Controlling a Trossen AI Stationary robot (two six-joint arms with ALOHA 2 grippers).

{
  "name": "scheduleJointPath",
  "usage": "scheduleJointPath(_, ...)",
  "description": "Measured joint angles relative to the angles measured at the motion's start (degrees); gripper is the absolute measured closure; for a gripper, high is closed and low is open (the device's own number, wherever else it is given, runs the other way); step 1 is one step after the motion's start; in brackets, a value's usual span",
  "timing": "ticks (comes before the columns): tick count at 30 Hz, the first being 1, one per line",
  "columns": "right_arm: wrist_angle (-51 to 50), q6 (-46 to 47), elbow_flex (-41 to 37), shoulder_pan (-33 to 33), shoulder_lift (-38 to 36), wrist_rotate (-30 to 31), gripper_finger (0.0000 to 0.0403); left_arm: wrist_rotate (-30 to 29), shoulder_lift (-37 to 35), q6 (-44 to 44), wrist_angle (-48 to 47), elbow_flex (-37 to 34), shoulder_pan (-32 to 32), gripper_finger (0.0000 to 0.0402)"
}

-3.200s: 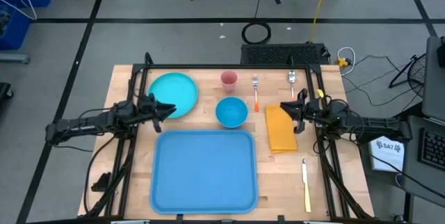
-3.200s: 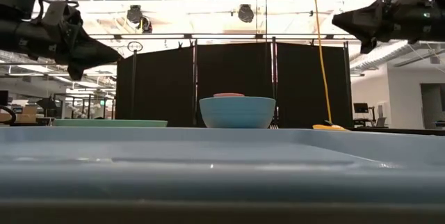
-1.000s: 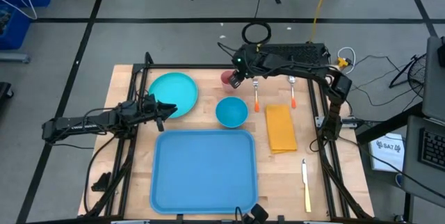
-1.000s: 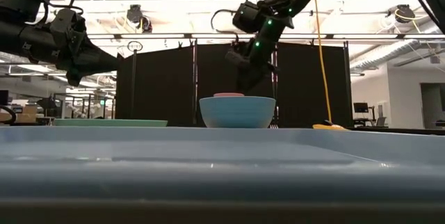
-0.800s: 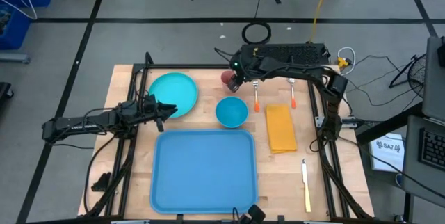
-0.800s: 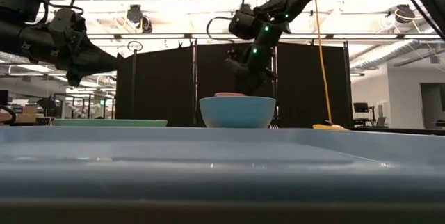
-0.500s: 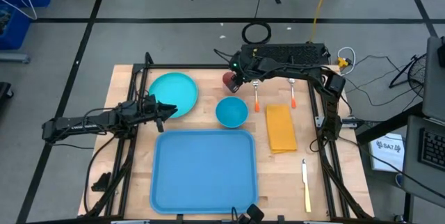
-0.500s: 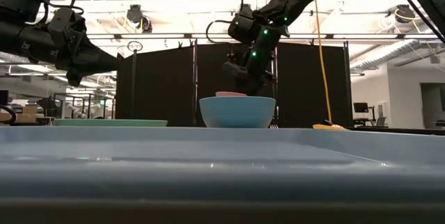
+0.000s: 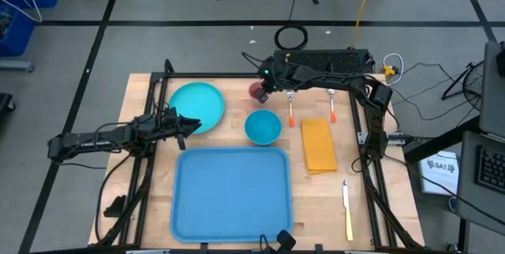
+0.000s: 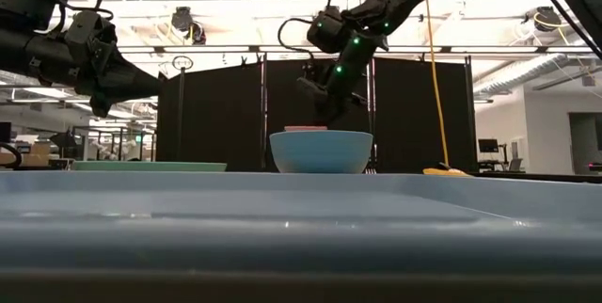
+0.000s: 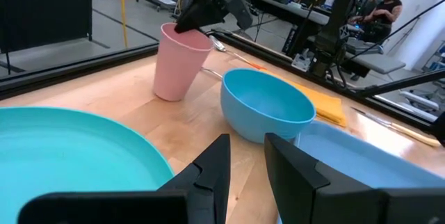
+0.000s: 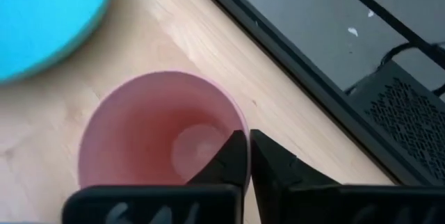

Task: Set up tray
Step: Put the pink cup on the blue tray

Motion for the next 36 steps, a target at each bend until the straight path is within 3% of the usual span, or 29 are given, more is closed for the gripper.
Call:
scheduleJointPath(7, 6.8, -2.1, 0.4, 4.7, -2.2, -4.4, 0.0401, 0.5, 0.0, -3.9, 5.9, 0.4, 0.0, 0.0309)
scheduleJointPath(12, 6.9, -4.6, 1.9, 9.2, -2.3, -4.0, 0.0402, 3.4, 2.3, -7.1, -4.9, 8.5, 0.0, 0.0309)
scheduleJointPath(16, 8.7, -6.3, 2.1, 13.3, -2.3, -0.4, 0.0402, 0.3, 9.2, -16.6, -18.3, 19.8, 0.0, 0.0309)
scheduleJointPath(20, 11.4, -6.8, 2.1, 16.5, -2.3, 0.5, 0.0402, 0.1, 18.6, -19.9, -29.0, 31.0, 0.0, 0.0309)
scheduleJointPath(23, 15.2, -8.1, 2.1, 18.9, -2.3, 1.4, 0.0402, 2.1, 25.3, -20.1, -30.6, 37.4, 0.0, 0.0309)
scheduleJointPath(31, 19.2, -10.6, 2.1, 22.1, -2.3, 2.1, 0.0402, 15.2, 41.3, -22.4, -33.4, 48.1, 0.0, 0.0309)
scheduleJointPath(36, 19.2, -10.7, 2.1, 22.3, -2.3, 1.9, 0.0403, 17.4, 46.9, -22.4, -35.7, 54.3, 0.0, 0.0309)
